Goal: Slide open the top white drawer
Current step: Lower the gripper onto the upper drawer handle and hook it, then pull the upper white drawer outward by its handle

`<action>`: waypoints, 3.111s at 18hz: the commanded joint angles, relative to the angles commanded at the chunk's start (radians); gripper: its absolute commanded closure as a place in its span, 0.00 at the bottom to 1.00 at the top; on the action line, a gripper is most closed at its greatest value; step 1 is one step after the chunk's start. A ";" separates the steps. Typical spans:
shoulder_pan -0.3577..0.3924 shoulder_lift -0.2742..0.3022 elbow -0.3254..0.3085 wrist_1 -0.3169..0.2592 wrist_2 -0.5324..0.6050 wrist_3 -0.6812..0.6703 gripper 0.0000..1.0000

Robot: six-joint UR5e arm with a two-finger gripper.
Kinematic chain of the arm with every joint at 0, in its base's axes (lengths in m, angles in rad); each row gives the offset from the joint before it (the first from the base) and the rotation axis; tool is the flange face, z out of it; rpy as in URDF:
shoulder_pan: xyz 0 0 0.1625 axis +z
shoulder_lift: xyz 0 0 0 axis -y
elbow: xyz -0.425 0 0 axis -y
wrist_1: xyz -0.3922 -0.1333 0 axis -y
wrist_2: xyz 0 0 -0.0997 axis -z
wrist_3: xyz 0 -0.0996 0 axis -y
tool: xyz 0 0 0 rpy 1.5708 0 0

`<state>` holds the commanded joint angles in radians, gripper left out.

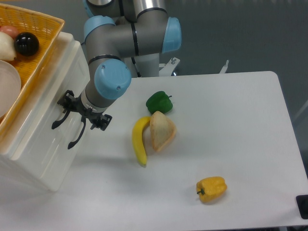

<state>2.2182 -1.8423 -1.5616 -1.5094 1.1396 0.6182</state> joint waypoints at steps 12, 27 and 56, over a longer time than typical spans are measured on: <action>-0.012 -0.003 0.003 0.003 0.040 0.008 0.00; 0.005 -0.008 0.008 0.021 0.069 0.009 0.00; 0.078 -0.026 0.034 0.015 0.069 0.008 0.00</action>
<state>2.2964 -1.8684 -1.5279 -1.4941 1.2088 0.6259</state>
